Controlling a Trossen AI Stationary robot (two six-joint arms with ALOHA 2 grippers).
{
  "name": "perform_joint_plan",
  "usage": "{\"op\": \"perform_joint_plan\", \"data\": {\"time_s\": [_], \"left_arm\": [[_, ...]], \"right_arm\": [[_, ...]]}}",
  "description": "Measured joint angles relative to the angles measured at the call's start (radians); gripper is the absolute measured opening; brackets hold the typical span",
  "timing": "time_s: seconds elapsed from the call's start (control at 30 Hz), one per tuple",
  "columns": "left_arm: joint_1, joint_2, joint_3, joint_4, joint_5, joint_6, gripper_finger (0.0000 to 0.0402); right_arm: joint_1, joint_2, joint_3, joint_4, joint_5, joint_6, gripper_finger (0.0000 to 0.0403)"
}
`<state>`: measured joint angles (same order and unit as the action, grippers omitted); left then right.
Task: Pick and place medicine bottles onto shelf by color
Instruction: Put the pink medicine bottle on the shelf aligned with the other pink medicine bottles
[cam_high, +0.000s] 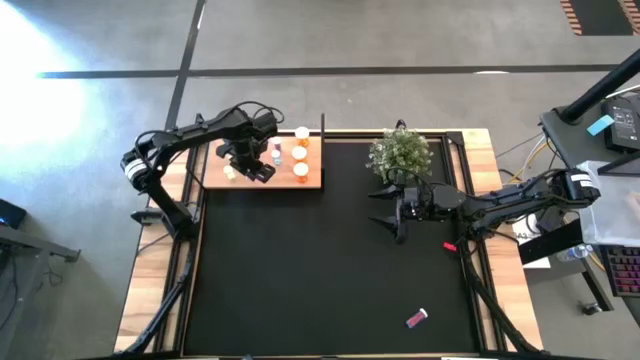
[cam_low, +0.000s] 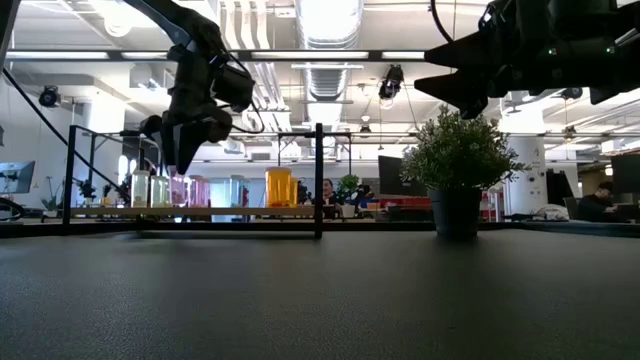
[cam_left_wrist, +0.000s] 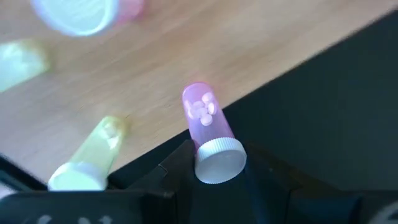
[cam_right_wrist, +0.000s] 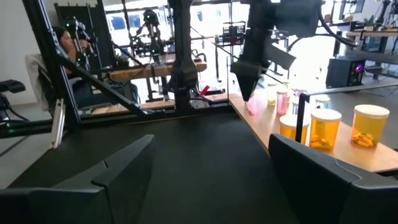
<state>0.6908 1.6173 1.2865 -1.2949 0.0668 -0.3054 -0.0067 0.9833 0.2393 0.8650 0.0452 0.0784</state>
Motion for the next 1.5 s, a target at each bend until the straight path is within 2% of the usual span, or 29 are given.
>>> {"op": "perform_joint_plan", "data": {"time_s": [0.13, 0.23, 0.4, 1.2, 1.5], "left_arm": [[0.042, 0.0, -0.001, -0.004, 0.004, -0.011, 0.0103], [0.042, 0.013, -0.001, -0.005, 0.049, -0.002, 0.0103], [0.043, 0.034, 0.0, -0.006, 0.061, 0.007, 0.0103], [0.093, 0.036, 0.017, 0.003, 0.049, 0.024, 0.0103], [0.095, 0.037, 0.045, -0.051, 0.056, 0.028, 0.0103]], "right_arm": [[0.0, 0.0, 0.01, -0.001, 0.0, 0.0, 0.0303], [0.0, 0.0, 0.02, 0.0, 0.0, 0.001, 0.0307], [0.0, 0.0, 0.035, 0.0, 0.0, -0.001, 0.0311], [0.0, 0.0, 0.074, 0.0, 0.0, 0.0, 0.0305], [0.0, 0.0, 0.073, 0.0, 0.001, 0.0, 0.0306]]}}
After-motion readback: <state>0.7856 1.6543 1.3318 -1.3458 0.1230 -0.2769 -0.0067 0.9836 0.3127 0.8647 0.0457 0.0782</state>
